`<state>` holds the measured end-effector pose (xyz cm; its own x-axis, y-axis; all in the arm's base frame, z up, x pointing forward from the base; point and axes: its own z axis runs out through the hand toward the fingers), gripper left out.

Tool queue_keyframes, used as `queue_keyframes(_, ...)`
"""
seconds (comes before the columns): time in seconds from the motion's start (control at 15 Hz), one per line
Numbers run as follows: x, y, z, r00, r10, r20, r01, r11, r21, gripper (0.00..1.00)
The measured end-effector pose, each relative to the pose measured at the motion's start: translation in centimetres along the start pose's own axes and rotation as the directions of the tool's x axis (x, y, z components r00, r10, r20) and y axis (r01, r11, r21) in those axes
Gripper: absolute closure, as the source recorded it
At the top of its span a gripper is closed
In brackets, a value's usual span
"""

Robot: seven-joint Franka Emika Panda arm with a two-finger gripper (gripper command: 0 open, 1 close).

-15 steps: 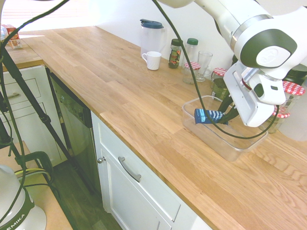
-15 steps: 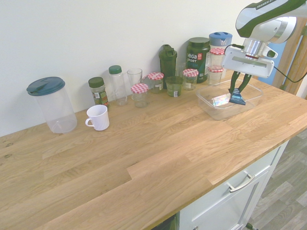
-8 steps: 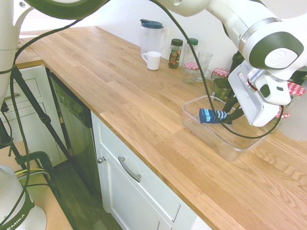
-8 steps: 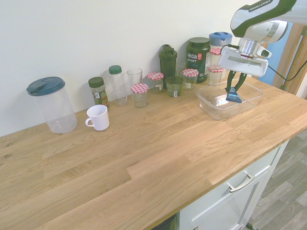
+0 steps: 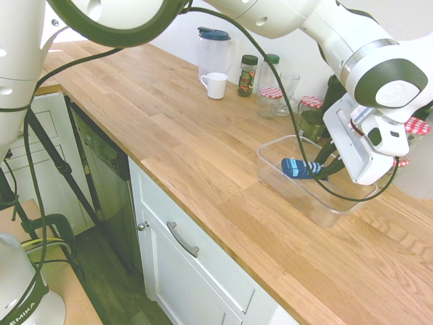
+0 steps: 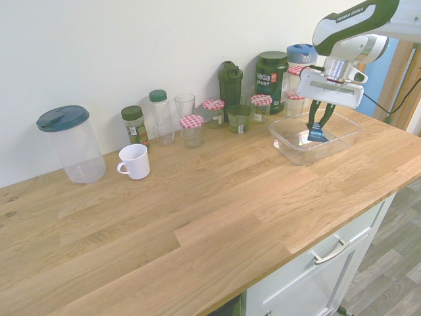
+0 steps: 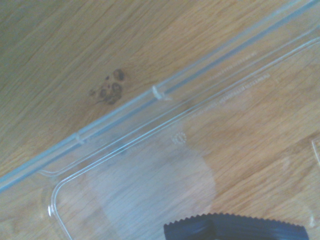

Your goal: Put the protein bar into the container

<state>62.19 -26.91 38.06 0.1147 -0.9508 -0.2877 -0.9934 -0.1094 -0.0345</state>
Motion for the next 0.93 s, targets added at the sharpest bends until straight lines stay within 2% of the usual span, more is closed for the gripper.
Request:
queue_keyframes(0.07,0.0,-0.1,0.0,1.000,0.000,0.001,0.000,1.000,-0.001,0.00)
queue_keyframes(0.93,0.0,-0.6,-1.1,1.000,-0.003,0.002,0.003,1.000,0.009,0.00)
